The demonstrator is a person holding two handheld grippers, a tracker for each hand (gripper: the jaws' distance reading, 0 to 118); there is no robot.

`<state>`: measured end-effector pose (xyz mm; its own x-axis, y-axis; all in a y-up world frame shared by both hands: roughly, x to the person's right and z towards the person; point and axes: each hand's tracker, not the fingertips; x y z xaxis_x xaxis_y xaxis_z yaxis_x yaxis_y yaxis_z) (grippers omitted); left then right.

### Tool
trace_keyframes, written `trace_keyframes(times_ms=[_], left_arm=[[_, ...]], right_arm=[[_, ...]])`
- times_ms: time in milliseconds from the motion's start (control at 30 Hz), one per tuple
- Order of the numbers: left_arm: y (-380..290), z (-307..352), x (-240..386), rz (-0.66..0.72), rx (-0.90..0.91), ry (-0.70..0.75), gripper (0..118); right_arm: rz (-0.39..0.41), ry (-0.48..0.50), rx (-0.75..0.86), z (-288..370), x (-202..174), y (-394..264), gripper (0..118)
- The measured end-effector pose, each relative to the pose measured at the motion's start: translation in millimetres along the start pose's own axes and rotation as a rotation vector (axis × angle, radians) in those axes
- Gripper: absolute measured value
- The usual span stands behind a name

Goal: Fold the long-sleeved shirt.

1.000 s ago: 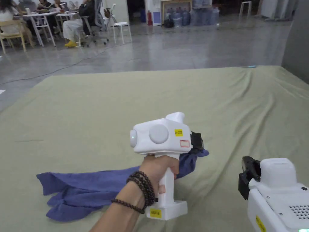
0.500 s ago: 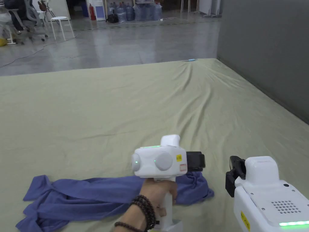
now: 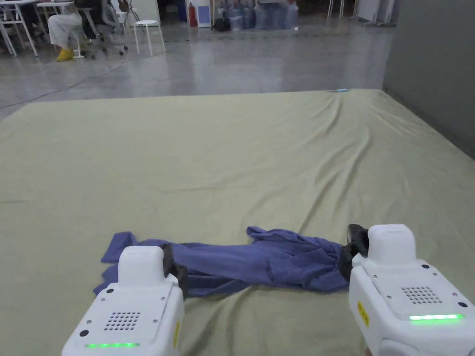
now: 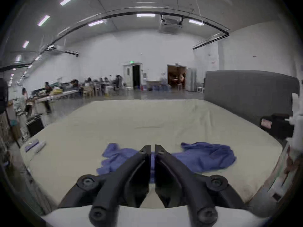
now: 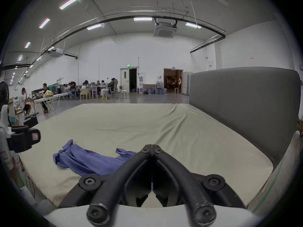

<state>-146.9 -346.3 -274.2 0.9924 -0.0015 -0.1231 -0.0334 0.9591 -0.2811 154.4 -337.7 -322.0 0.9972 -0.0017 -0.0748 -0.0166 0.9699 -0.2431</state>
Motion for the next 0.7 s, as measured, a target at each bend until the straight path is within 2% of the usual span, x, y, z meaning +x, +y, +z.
trace_keyframes(times_ms=[267, 300, 333, 367, 400, 433, 500, 600, 633, 700], left_arm=[[5, -14, -16, 0.046, -0.043, 0.057, 0], [8, -25, -15, 0.005, -0.070, 0.092, 15], [9, -41, -17, -0.017, -0.119, 0.104, 53], [10, -59, -20, -0.019, -0.198, 0.112, 105], [11, -78, -26, 0.003, -0.301, 0.113, 117], [8, -94, -31, 0.040, -0.395, 0.118, 117], [1, -137, -38, 0.083, -0.467, 0.106, 117], [-17, -192, -50, 0.068, -0.662, 0.159, 116], [-26, -207, -55, 0.099, -0.698, 0.146, 112], [-38, -225, -61, 0.111, -0.744, 0.160, 96]], right_arm=[[-0.002, 0.027, 0.011, 5, -6, 8, 0], [-0.001, 0.028, 0.012, 4, -5, 8, 0], [-0.001, 0.026, 0.011, 4, -5, 8, 0], [-0.002, 0.024, 0.010, 3, -4, 8, 0], [-0.002, 0.025, 0.008, 3, -3, 7, 0], [-0.002, 0.024, 0.004, 1, -2, 6, 0], [-0.004, 0.025, -0.002, -2, 0, 2, 0], [-0.010, 0.022, -0.028, -10, 1, -4, 0], [-0.012, 0.021, -0.036, -12, 2, -6, 0], [-0.014, 0.020, -0.047, -15, 4, -9, 0]])
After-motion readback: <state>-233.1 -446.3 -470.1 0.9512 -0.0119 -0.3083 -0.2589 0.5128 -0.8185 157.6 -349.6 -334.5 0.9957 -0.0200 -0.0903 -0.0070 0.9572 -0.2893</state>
